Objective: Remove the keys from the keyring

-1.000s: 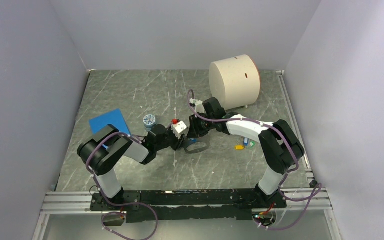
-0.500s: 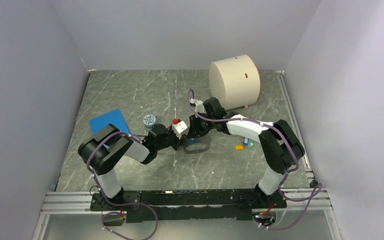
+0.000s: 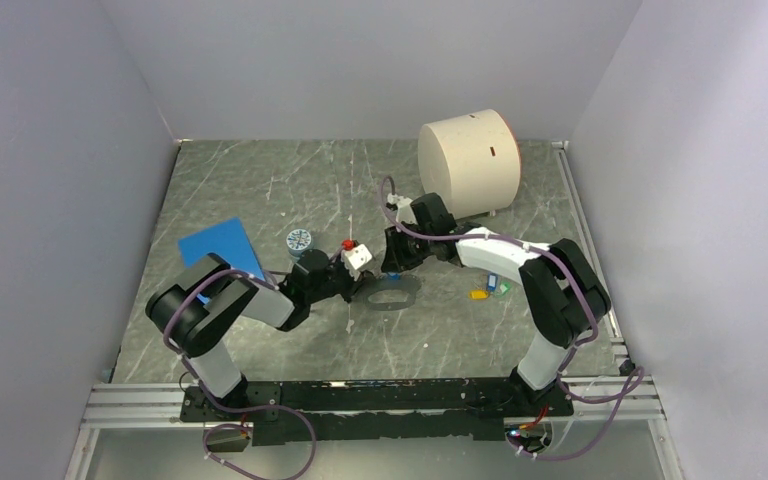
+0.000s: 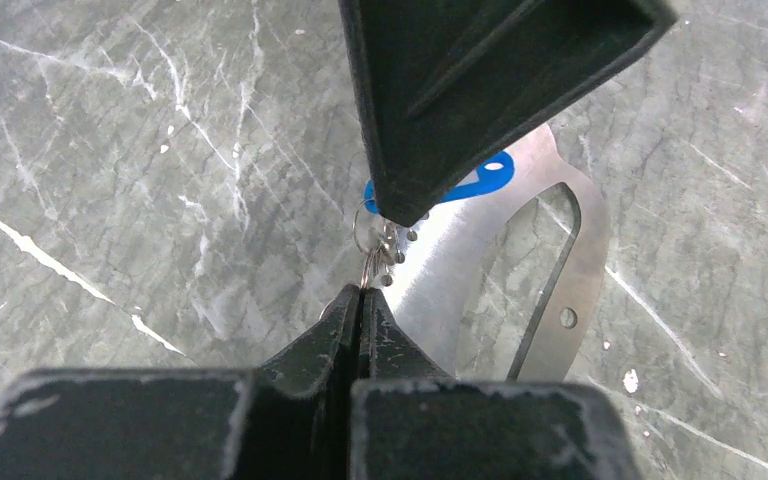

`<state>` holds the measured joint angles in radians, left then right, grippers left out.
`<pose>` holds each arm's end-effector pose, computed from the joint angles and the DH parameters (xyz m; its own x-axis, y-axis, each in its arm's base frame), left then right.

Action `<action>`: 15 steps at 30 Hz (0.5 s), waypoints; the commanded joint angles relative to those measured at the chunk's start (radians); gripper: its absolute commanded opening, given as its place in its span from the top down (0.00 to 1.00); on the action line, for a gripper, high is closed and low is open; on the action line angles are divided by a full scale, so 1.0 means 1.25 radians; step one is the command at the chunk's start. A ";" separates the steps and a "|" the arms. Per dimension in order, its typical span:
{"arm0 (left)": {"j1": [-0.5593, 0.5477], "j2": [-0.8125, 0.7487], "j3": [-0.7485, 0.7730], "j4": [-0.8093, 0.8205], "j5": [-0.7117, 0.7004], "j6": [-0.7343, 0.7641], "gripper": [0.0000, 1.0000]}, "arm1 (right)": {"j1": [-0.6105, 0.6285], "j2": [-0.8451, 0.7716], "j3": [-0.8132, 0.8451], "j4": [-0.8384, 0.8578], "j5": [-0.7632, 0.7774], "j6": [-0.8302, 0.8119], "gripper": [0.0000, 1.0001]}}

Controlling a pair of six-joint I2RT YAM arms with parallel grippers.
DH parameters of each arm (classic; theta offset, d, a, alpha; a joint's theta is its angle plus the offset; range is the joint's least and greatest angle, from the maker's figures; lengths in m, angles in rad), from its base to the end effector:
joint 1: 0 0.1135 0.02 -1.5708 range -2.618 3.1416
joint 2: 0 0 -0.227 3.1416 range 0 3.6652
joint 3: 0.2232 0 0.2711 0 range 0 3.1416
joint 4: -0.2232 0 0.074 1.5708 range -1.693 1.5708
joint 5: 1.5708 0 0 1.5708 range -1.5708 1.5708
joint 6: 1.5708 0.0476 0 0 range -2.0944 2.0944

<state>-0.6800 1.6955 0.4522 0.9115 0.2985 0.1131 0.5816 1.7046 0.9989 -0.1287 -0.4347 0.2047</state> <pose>0.2269 -0.2015 0.0688 -0.1594 0.2677 -0.9502 0.8406 0.5416 0.0115 0.2974 0.2195 0.1259 -0.7555 -0.2760 -0.5942 -0.5934 0.6727 0.4420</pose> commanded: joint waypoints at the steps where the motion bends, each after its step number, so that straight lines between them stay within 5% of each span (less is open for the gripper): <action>1: 0.000 -0.037 -0.016 0.021 0.007 0.014 0.97 | -0.010 0.012 0.012 -0.006 0.042 -0.025 1.00; 15: 0.000 -0.073 -0.028 0.046 0.005 -0.013 0.98 | 0.001 0.097 0.043 -0.011 -0.021 -0.037 1.00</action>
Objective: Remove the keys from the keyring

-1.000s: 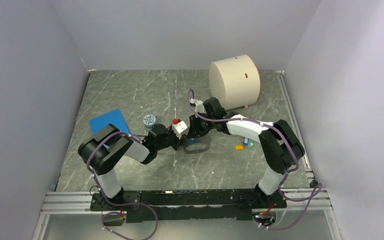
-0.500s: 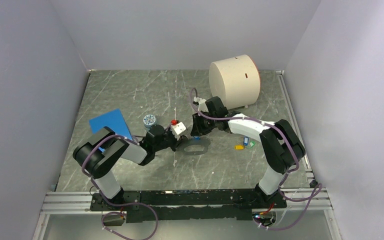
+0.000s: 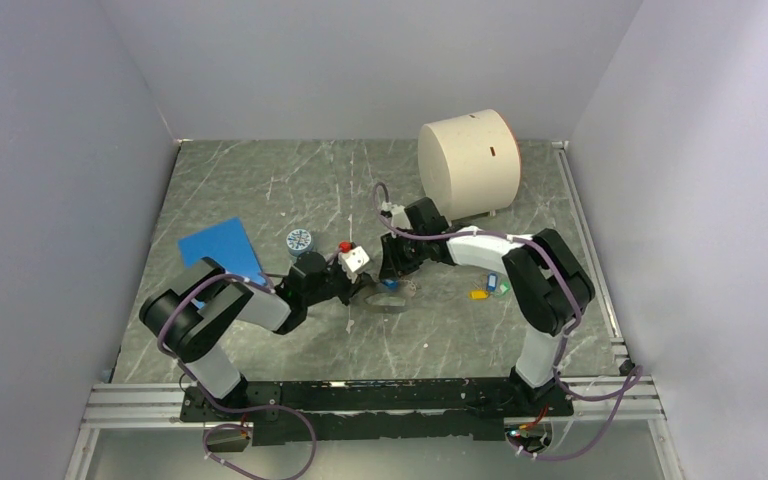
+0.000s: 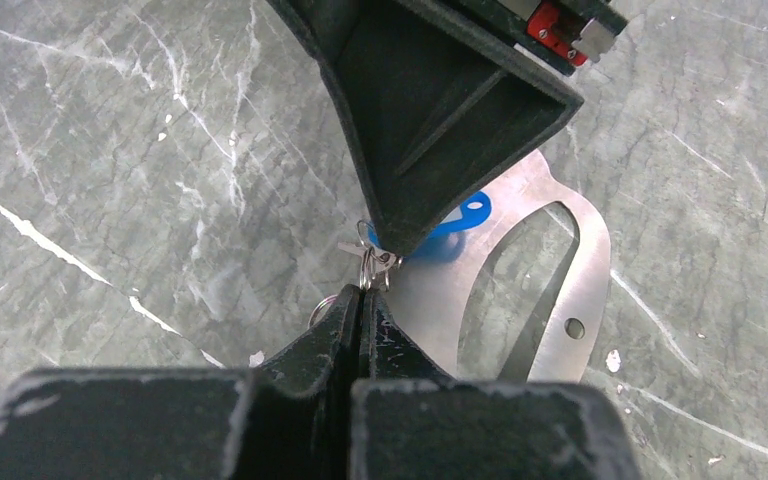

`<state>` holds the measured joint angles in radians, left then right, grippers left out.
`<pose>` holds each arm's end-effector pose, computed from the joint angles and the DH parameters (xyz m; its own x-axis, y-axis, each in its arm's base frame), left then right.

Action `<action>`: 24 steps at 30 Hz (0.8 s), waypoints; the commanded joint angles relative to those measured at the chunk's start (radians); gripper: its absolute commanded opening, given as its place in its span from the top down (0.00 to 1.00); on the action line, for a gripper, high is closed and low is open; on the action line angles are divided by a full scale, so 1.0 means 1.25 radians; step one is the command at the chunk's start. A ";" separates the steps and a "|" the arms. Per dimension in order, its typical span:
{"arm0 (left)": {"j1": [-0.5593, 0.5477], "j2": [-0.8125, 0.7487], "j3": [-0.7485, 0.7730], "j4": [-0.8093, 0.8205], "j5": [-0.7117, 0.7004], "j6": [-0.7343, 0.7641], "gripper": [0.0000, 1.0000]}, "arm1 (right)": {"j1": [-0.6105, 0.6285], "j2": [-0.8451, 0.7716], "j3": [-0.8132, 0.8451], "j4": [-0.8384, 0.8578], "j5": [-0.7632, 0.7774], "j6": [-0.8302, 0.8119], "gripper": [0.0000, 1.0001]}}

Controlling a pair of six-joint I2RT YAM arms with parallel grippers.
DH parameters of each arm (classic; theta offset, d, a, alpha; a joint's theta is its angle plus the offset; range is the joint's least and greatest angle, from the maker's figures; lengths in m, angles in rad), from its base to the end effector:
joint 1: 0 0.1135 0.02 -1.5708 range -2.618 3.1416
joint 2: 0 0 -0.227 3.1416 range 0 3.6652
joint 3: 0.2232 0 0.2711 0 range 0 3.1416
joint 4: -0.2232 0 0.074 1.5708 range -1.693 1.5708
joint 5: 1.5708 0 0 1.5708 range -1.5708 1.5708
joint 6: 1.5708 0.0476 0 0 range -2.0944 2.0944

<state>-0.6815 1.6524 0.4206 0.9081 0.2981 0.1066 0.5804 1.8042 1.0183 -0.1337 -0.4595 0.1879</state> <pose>0.2213 -0.1975 0.0724 -0.1585 0.2596 -0.9526 0.8401 0.5424 0.0080 0.2999 0.2219 0.0969 -0.7872 -0.3160 -0.5296 -0.5794 0.6730 0.4598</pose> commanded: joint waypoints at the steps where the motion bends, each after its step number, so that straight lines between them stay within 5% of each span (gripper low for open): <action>1: 0.001 -0.040 -0.003 0.049 0.008 -0.009 0.97 | 0.002 0.020 0.027 -0.003 -0.006 -0.022 1.00; 10: 0.001 -0.011 -0.037 0.088 0.013 -0.023 0.96 | 0.004 0.038 0.025 0.011 -0.013 -0.027 1.00; 18: 0.001 0.016 -0.033 0.067 -0.003 -0.017 0.72 | 0.017 0.052 0.034 0.004 -0.006 -0.038 1.00; 24: 0.001 -0.003 -0.005 -0.023 -0.006 -0.008 0.64 | 0.019 0.054 0.036 0.001 -0.006 -0.039 1.00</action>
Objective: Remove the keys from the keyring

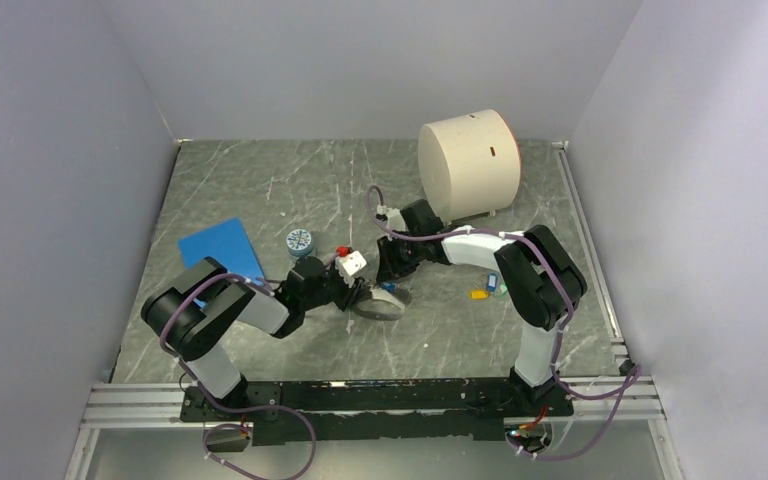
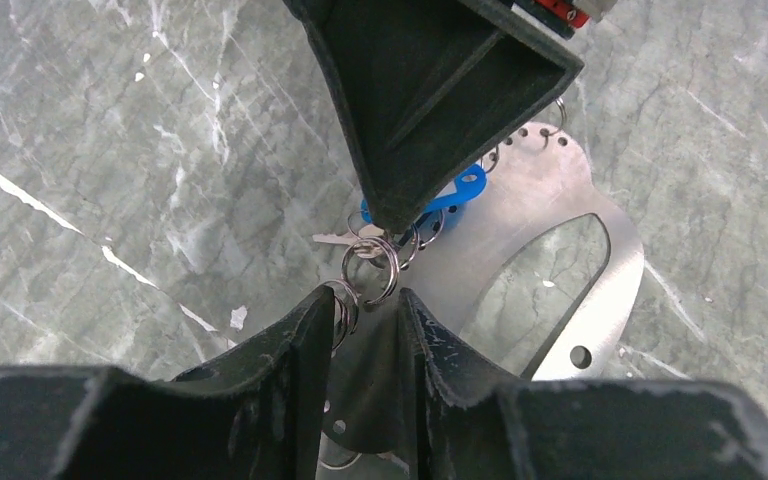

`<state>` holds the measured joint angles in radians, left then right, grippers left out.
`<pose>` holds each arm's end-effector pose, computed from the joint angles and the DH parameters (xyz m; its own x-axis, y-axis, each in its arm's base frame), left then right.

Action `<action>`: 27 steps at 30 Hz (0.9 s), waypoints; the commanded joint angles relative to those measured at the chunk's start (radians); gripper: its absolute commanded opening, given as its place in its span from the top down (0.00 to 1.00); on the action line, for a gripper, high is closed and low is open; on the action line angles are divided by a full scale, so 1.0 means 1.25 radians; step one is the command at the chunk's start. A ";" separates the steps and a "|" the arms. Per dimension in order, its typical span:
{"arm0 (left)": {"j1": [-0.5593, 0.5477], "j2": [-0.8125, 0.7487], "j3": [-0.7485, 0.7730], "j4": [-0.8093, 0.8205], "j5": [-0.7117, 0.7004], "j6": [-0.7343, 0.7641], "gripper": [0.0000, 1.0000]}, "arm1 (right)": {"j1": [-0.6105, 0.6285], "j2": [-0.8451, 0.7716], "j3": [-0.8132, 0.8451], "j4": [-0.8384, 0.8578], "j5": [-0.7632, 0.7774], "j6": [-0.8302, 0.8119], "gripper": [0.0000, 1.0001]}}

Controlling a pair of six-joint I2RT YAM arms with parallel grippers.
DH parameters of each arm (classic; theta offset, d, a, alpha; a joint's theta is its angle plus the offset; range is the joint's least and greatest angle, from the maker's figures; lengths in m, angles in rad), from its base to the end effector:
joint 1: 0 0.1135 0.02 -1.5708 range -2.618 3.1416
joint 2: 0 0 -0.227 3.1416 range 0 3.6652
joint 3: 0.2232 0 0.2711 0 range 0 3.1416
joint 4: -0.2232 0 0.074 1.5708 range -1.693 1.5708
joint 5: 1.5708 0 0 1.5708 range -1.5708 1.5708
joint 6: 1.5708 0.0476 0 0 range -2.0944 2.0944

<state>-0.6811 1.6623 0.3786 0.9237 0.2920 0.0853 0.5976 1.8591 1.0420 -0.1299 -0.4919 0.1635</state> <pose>0.2128 -0.1901 0.0609 -0.2035 0.2699 -0.9411 0.8327 0.5534 -0.0213 0.2990 0.2307 0.0853 -0.7799 -0.3572 -0.5139 -0.6051 0.6401 0.4733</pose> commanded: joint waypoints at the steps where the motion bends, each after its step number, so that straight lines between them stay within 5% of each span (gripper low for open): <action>1: 0.001 -0.018 0.032 -0.061 -0.002 0.011 0.63 | 0.006 0.010 0.017 -0.002 0.020 -0.020 1.00; 15: 0.001 -0.161 0.151 -0.418 -0.041 -0.115 0.53 | 0.009 0.010 0.018 0.002 0.013 -0.015 1.00; 27: -0.032 -0.079 0.310 -0.613 -0.100 -0.160 0.57 | 0.011 0.011 0.015 0.009 0.004 -0.008 1.00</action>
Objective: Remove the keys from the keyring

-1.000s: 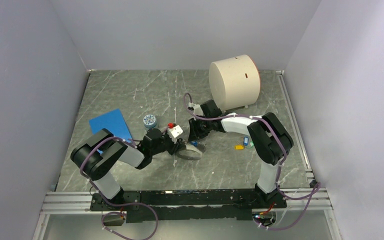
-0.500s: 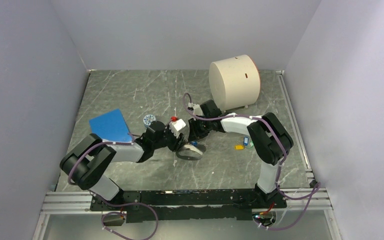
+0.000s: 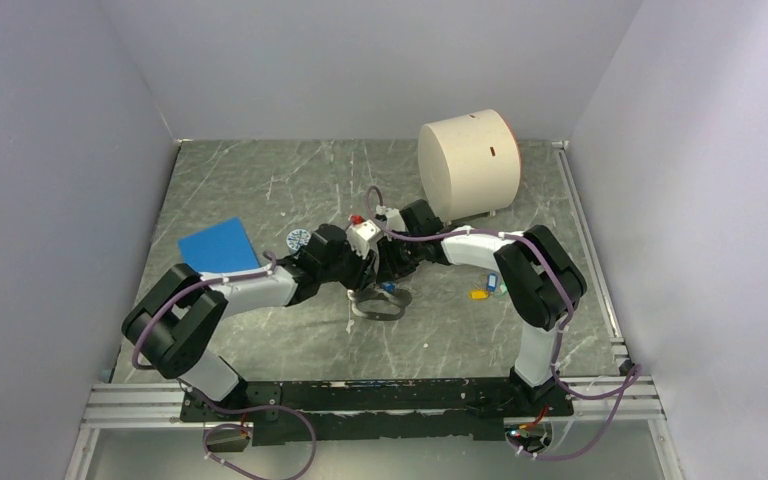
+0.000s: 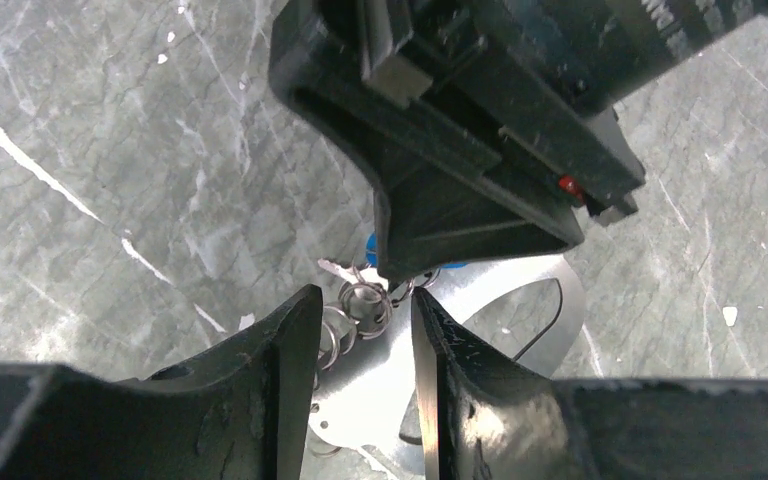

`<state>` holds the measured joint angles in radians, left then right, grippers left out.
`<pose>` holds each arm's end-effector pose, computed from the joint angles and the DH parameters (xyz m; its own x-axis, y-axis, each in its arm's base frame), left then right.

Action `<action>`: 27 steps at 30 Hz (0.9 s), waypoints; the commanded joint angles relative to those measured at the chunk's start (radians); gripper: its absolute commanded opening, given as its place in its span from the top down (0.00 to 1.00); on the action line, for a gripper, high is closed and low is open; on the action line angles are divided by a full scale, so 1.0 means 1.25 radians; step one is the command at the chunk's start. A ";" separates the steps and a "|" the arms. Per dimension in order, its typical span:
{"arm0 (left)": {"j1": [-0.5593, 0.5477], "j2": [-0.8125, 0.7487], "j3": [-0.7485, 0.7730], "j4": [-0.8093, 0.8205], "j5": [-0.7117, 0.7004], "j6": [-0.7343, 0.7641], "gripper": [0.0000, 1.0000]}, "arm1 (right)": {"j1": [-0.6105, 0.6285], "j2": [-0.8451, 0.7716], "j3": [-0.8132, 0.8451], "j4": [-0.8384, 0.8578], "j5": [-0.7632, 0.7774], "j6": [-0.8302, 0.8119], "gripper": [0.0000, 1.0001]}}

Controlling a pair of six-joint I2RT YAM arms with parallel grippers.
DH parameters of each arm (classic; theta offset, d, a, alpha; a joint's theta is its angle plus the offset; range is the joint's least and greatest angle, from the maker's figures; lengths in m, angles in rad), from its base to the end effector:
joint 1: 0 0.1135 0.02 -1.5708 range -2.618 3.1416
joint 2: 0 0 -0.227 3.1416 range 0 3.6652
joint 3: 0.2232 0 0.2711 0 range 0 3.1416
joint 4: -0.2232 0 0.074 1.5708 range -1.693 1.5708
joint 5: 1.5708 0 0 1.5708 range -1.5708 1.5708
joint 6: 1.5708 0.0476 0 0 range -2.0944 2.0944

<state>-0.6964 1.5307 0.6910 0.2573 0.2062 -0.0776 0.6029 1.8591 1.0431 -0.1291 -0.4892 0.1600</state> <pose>0.2491 -0.2210 0.1172 -0.4795 0.3021 -0.8239 0.7241 0.6666 -0.1770 0.2981 0.2324 0.0856 -0.7750 -0.3628 -0.5175 -0.6116 0.6370 0.4693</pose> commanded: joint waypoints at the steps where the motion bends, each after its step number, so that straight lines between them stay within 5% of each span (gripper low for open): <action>1: -0.023 0.034 0.070 -0.092 -0.039 -0.035 0.57 | 0.007 0.011 0.014 0.009 0.001 -0.005 1.00; 13: -0.045 0.087 0.138 -0.174 -0.054 -0.060 0.75 | 0.006 0.007 0.012 0.011 0.003 -0.001 1.00; 27: -0.051 0.129 0.158 -0.185 -0.051 -0.085 0.75 | 0.007 0.010 0.012 0.014 0.002 0.001 1.00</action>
<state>-0.7536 1.6699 0.8459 0.0200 0.1345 -0.1665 0.6048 1.8591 1.0431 -0.1268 -0.4892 0.1612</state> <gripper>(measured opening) 0.250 0.281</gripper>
